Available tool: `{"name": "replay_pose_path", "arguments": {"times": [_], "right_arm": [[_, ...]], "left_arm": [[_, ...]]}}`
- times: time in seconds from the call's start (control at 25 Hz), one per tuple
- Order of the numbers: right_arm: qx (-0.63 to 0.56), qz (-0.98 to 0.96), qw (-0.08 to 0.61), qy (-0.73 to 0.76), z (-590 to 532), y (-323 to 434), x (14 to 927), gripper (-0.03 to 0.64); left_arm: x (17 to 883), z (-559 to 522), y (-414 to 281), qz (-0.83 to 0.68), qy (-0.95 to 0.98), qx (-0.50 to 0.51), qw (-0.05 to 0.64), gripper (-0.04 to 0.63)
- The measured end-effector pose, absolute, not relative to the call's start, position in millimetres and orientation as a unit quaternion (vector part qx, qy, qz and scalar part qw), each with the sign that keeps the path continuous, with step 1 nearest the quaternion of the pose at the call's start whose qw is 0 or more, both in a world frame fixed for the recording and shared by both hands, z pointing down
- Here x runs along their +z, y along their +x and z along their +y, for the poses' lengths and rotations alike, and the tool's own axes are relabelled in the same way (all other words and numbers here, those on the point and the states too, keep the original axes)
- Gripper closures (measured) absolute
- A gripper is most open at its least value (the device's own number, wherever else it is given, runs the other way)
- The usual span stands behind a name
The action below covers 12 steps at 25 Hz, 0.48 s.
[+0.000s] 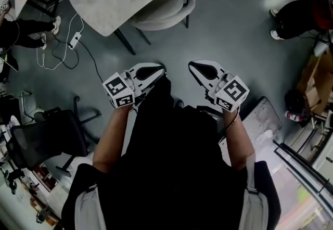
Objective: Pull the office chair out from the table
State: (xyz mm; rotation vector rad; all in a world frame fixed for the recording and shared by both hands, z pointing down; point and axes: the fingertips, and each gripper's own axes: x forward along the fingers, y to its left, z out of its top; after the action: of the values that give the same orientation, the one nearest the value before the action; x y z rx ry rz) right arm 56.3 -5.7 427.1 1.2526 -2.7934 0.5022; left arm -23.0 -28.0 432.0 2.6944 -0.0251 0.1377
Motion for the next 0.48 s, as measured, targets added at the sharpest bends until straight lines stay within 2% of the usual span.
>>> {"name": "replay_pose_path", "arguments": {"times": [0.48], "right_arm": [[0.173, -0.904, 0.068, 0.385, -178.0, 57.2, 429.5, 0.595]], "left_arm": [[425.4, -188.5, 19.7, 0.034, 0.971, 0.035, 0.236, 0.583]]}}
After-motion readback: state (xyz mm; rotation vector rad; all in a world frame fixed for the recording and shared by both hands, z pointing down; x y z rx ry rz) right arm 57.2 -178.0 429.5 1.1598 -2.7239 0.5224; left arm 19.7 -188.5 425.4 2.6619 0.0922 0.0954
